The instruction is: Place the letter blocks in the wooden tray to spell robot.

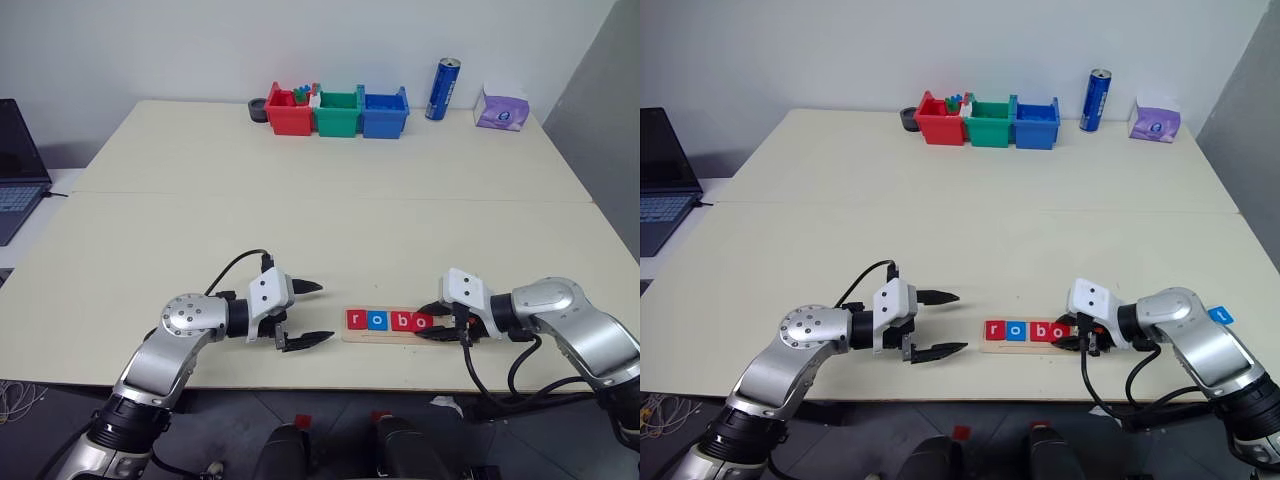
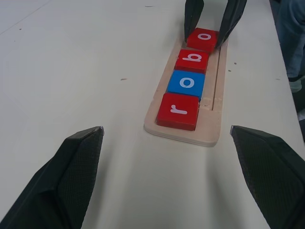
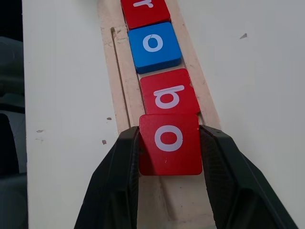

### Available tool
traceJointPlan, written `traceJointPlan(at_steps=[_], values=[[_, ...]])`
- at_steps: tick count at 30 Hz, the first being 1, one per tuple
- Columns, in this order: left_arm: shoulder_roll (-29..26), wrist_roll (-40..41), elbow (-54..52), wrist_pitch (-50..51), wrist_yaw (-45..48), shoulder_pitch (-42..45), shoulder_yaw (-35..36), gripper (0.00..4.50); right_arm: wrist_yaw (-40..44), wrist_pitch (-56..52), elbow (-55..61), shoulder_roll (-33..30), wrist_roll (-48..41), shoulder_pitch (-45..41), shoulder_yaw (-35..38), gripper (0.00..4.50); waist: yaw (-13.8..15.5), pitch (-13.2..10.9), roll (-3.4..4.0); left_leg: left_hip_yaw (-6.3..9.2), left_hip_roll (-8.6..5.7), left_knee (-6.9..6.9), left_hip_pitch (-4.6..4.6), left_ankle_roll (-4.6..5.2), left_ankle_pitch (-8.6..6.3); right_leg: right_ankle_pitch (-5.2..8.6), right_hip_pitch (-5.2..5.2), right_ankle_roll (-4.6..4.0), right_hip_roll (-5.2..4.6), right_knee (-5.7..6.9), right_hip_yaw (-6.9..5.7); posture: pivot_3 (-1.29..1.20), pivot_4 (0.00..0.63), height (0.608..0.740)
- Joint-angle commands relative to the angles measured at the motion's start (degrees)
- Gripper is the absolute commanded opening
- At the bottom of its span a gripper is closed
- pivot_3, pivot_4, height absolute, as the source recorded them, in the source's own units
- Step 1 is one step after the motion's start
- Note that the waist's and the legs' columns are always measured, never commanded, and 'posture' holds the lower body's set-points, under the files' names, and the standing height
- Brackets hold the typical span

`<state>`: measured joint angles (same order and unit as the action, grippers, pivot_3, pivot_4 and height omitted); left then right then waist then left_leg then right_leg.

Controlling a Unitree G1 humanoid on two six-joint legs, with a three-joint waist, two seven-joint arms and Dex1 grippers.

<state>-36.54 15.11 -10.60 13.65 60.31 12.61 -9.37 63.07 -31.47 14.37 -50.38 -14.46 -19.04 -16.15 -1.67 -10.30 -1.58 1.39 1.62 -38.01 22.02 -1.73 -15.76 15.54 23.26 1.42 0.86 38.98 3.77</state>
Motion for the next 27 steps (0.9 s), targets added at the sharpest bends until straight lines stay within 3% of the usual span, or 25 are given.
traceJointPlan(at_steps=[1,17,18,24,27], values=[[-0.32,0.26,-2.04,-0.59,-0.36,-0.16,0.76,4.50,1.31,0.86,0.73,-0.11,0.43,-1.08,0.33,1.45,0.00,0.00,0.00,0.00,0.00,0.00,0.00,0.00,0.00,0.00,0.00,0.00,0.00,0.00,0.00,0.00,0.150,0.740],[0.10,0.37,-2.07,-0.60,-0.83,-0.02,0.43,4.50,3.43,2.99,-3.49,1.24,3.22,-4.38,-0.43,1.45,-0.01,0.00,0.00,0.00,0.00,0.00,-0.02,0.00,0.00,-0.12,0.00,-0.21,0.00,0.01,0.01,0.00,0.150,0.740],[0.12,0.38,-2.06,-0.62,-0.88,-0.07,0.42,4.50,3.71,2.93,-3.47,1.34,3.23,-4.60,-0.52,2.17,-0.01,0.00,0.00,0.00,0.00,-0.01,-0.02,0.00,0.00,-0.13,0.00,-0.23,0.00,0.01,0.01,0.00,0.150,0.740],[0.24,0.32,-2.22,-0.73,-1.13,-0.39,0.32,4.50,3.85,2.78,-3.63,2.25,3.32,-5.43,-0.23,4.30,-0.02,0.00,0.00,0.00,0.00,-0.01,-0.01,0.00,0.00,-0.13,0.00,-0.22,0.00,0.02,-0.01,0.00,0.150,0.740],[0.25,0.31,-2.53,-0.63,-1.22,-0.60,0.31,4.50,3.18,0.88,-1.99,1.91,1.85,-5.31,1.82,4.48,-0.02,0.00,0.00,0.01,-0.01,-0.01,-0.01,0.00,0.00,-0.14,0.00,-0.24,0.00,0.01,0.00,0.00,0.150,0.740]])
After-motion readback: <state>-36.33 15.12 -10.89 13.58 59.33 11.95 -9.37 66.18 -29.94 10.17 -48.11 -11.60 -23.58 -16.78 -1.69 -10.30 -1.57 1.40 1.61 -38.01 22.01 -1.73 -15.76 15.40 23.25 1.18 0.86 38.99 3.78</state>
